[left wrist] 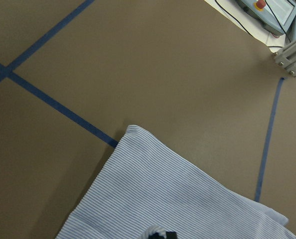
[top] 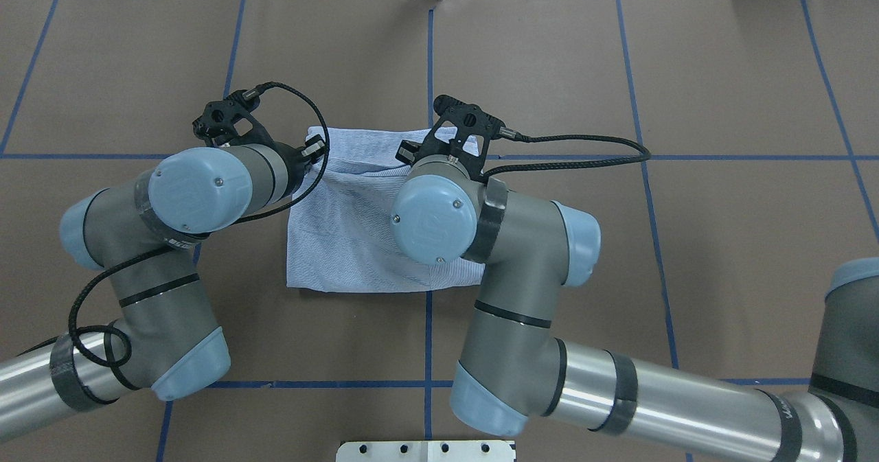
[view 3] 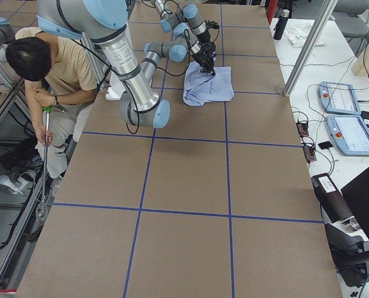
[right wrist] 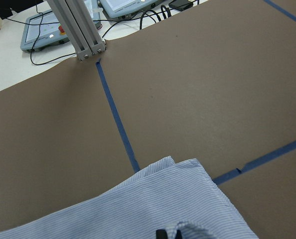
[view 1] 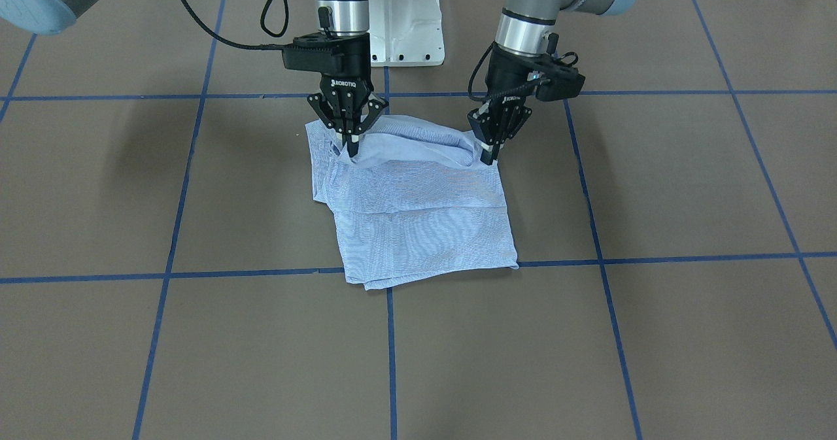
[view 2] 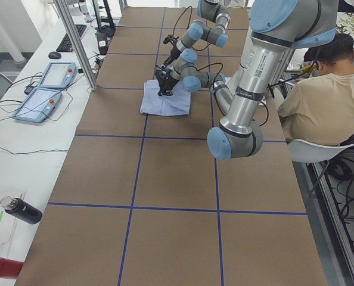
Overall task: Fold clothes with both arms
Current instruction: 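Fold the lifted edge over toward the far edge with both grippers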
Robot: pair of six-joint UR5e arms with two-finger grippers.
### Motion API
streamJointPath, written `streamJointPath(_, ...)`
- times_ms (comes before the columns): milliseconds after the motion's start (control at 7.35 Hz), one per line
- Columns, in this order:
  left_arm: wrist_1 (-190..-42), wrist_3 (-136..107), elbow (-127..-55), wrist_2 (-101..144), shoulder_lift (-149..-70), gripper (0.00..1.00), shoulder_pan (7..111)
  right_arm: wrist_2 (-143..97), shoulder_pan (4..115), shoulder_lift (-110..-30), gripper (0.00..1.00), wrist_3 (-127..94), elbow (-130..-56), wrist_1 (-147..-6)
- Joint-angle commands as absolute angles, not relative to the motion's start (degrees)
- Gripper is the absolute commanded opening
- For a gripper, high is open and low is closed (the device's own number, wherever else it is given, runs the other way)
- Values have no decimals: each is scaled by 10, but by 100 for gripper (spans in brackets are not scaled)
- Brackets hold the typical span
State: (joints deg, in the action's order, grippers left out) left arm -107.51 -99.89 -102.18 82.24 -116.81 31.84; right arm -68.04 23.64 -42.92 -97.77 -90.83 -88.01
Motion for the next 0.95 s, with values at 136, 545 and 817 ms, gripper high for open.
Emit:
streamJointPath(136,-1112,-924,-944,826,-1215,0,370,-718,282,-397,0,-934,-803,-811)
streamJointPath(545,-1178,-878,-821,846,-1272,41,403,-736,298,-397,54,-906,-775,-805)
streamJointPath(817,-1224,-782,-771,914,-1294,100,441,-816,342,-389,100,-870,-768,-806)
